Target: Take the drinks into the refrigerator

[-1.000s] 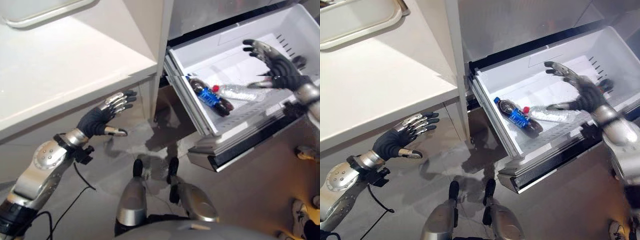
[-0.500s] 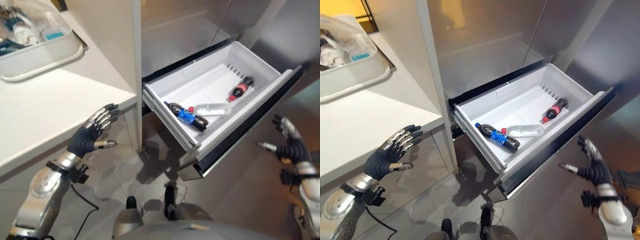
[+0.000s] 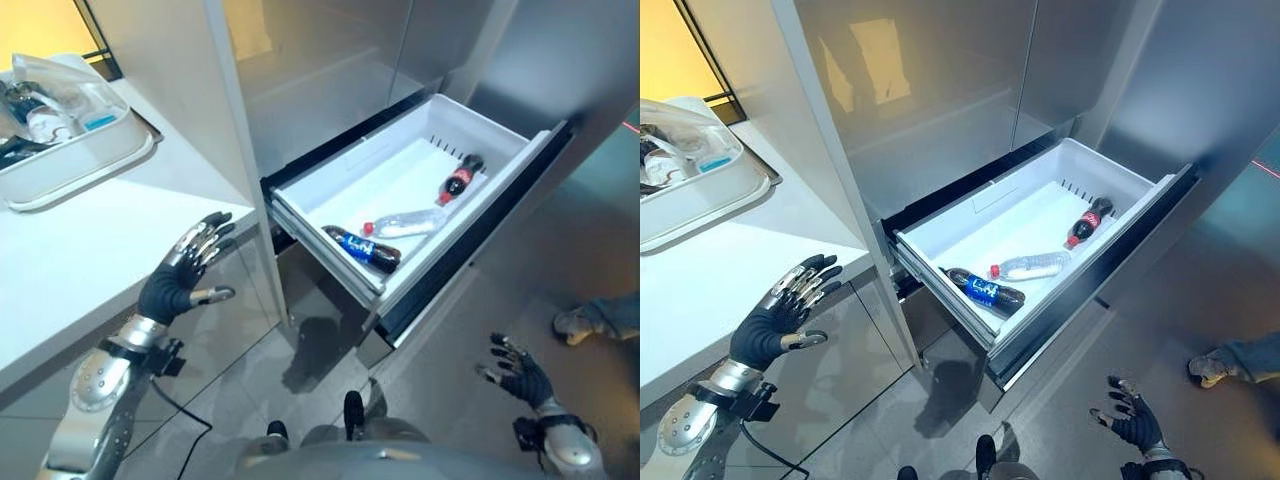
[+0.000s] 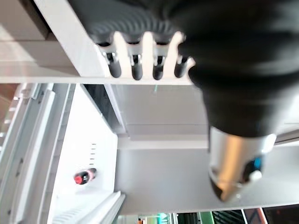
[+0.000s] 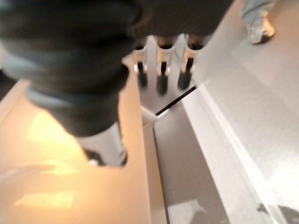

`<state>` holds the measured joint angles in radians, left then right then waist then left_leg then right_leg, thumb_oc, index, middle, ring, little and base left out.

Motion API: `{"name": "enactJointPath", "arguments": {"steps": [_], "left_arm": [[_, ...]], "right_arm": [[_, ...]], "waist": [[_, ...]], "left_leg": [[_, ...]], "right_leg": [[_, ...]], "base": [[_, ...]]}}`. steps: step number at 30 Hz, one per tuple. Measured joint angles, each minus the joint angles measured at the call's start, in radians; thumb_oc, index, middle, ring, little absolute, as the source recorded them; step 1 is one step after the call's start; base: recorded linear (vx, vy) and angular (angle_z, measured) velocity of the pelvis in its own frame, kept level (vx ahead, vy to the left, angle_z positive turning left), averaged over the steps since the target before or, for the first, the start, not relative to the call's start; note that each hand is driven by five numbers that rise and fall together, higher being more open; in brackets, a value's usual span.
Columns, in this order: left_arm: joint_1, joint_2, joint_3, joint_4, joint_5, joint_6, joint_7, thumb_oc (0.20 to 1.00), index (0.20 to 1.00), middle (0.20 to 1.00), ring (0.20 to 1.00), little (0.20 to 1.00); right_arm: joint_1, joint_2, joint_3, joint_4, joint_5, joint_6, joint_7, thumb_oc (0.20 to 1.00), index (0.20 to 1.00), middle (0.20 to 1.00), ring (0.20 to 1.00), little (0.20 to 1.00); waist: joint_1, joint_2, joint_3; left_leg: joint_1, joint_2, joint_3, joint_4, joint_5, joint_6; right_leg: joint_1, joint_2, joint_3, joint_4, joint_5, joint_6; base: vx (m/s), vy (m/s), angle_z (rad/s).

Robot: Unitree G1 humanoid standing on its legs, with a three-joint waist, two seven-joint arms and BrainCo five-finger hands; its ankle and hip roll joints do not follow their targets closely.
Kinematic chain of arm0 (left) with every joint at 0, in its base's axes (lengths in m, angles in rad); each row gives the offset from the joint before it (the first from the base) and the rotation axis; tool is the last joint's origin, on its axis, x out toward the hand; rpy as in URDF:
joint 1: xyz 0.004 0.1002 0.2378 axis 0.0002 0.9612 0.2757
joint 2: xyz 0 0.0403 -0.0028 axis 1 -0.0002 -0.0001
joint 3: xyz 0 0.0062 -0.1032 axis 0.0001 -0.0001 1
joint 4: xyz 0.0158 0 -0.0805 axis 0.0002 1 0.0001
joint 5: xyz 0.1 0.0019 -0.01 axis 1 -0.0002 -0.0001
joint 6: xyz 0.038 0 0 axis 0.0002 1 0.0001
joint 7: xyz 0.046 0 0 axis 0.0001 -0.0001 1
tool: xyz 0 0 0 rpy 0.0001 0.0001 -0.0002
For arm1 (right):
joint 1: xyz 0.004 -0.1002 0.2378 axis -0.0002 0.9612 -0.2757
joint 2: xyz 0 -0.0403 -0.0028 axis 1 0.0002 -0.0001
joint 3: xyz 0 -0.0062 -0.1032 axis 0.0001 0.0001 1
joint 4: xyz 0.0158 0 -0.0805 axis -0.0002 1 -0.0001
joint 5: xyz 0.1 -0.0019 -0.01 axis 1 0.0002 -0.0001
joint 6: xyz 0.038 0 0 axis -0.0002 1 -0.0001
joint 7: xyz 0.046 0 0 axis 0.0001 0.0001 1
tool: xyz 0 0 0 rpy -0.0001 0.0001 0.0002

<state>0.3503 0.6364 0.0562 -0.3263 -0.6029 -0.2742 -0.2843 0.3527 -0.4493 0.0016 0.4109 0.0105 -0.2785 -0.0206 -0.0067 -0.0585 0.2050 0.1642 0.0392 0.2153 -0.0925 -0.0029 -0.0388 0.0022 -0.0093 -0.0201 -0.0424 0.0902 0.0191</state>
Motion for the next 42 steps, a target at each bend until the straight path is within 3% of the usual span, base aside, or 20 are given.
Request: {"name": "enactJointPath", "arguments": {"steps": [8, 11, 17, 25, 32, 42], "left_arm": [[-0.042, 0.001, -0.036, -0.002, -0.002, -0.007, -0.004, 1.0, 1.0, 1.0, 1.0, 1.0], [-0.064, 0.01, -0.043, -0.005, -0.015, -0.007, -0.019, 1.0, 1.0, 1.0, 1.0, 1.0], [-0.088, 0.044, -0.079, -0.007, -0.057, -0.006, -0.05, 1.0, 1.0, 1.0, 1.0, 1.0], [-0.098, 0.089, -0.091, -0.008, -0.089, -0.002, -0.071, 1.0, 1.0, 1.0, 1.0, 1.0], [-0.101, 0.111, -0.103, -0.008, -0.128, 0.005, -0.09, 1.0, 1.0, 1.0, 1.0, 1.0], [-0.133, 0.133, -0.129, -0.009, -0.148, 0.017, -0.094, 1.0, 1.0, 1.0, 1.0, 1.0]], "right_arm": [[-0.103, -0.025, 0.099, 0.056, -0.036, 0.0, 0.009, 0.2, 0.2, 0.2, 0.2, 0.2], [-0.162, -0.076, 0.138, 0.071, -0.047, 0.001, 0.011, 0.2, 0.2, 0.2, 0.2, 0.2], [-0.275, -0.15, 0.163, 0.123, -0.061, 0.007, 0.006, 0.2, 0.2, 0.2, 0.2, 0.2], [-0.348, -0.175, 0.191, 0.221, -0.078, 0.029, 0.002, 0.2, 0.2, 0.2, 0.2, 0.2], [-0.428, -0.276, 0.286, 0.243, -0.083, 0.049, 0.034, 0.2, 0.2, 0.2, 0.2, 0.2], [-0.615, -0.312, 0.449, 0.271, -0.088, 0.072, 0.062, 0.2, 0.2, 0.2, 0.2, 0.2]], "waist": [[0.013, 0.004, 0.007], [0.024, 0.005, 0.014], [0.052, 0.001, 0.033], [0.077, -0.004, 0.051], [0.095, 0.003, 0.063], [0.137, 0.009, 0.11]], "left_leg": [[0.003, -0.003, -0.018, 0.004, 0.0, -0.002], [0.001, -0.003, -0.03, 0.004, 0.0, -0.002], [0.009, -0.005, -0.054, 0.004, 0.001, -0.001], [0.002, -0.007, -0.08, 0.0, 0.001, 0.0], [-0.003, -0.009, -0.102, 0.0, 0.004, 0.003], [-0.053, -0.011, -0.161, 0.008, 0.023, 0.0]], "right_leg": [[0.029, -0.004, -0.019, -0.033, 0.008, -0.002], [0.033, -0.006, -0.033, -0.034, 0.008, -0.002], [0.055, -0.01, -0.051, -0.042, 0.007, -0.002], [0.069, -0.015, -0.077, -0.047, 0.004, 0.0], [0.073, -0.019, -0.101, -0.047, 0.001, 0.002], [0.055, -0.026, -0.159, -0.047, 0.001, 0.001]], "base": [[0.0, -0.01, 0.06], [0.02, -0.012, 0.11], [0.01, -0.004, 0.11], [0.01, -0.002, 0.1], [-0.01, -0.007, 0.09], [-0.04, -0.024, 0.17]]}}
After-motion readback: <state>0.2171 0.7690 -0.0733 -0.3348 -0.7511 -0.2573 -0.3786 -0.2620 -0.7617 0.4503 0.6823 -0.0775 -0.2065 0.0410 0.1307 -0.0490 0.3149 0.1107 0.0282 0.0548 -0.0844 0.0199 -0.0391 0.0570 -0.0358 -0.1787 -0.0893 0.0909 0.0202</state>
